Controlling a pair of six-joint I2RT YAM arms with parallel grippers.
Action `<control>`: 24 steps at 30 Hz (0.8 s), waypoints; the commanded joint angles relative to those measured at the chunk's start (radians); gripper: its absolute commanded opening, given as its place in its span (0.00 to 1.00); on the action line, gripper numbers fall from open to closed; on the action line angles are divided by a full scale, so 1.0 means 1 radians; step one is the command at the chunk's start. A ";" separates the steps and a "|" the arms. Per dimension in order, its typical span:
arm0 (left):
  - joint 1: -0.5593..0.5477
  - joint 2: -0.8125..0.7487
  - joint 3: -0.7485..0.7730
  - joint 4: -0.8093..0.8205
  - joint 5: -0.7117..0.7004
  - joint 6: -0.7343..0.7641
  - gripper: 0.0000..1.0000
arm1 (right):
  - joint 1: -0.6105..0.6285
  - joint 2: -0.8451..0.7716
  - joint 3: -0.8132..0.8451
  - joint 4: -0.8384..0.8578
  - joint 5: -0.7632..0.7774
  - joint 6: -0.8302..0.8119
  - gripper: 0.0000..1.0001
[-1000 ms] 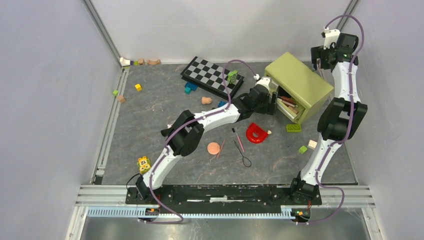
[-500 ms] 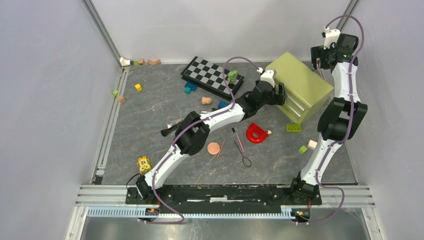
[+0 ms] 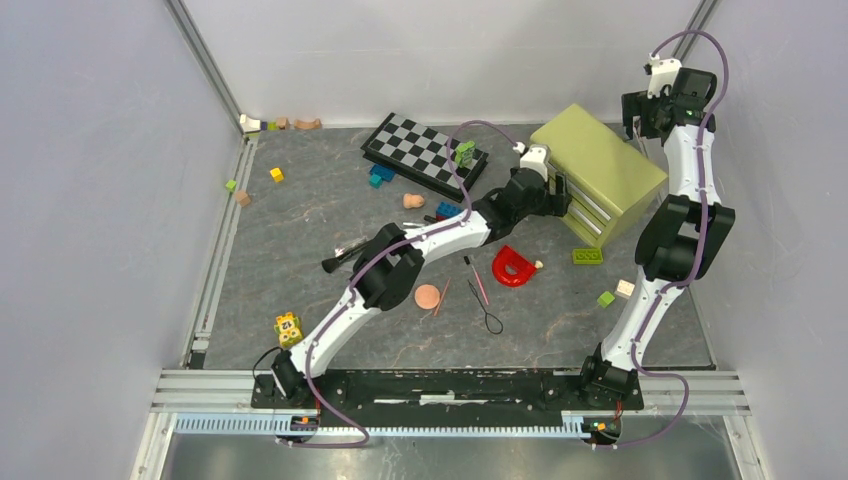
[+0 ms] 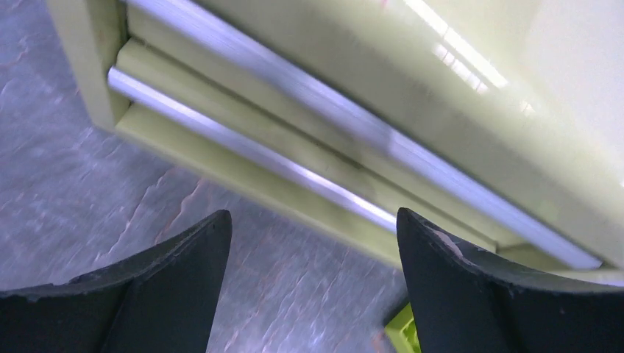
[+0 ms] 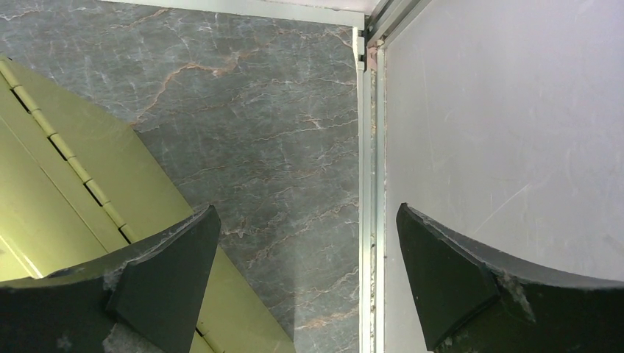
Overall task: Organize the makeup
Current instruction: Close the drawer in the storage box, then move the storage box to the center of the board.
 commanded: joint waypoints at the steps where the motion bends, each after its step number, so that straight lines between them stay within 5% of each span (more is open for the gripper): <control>1: -0.004 -0.203 -0.181 0.086 -0.006 0.028 0.88 | 0.021 0.011 -0.035 -0.177 -0.064 0.016 0.98; 7: 0.011 -0.383 -0.458 0.119 -0.073 -0.091 0.90 | 0.021 -0.024 -0.046 -0.122 -0.065 0.141 0.96; 15: 0.068 -0.376 -0.474 0.116 0.055 -0.382 0.82 | 0.022 -0.046 -0.057 -0.129 -0.096 0.160 0.93; 24: 0.080 -0.361 -0.565 0.237 0.053 -0.517 0.78 | 0.022 0.043 -0.056 -0.225 -0.235 0.328 0.68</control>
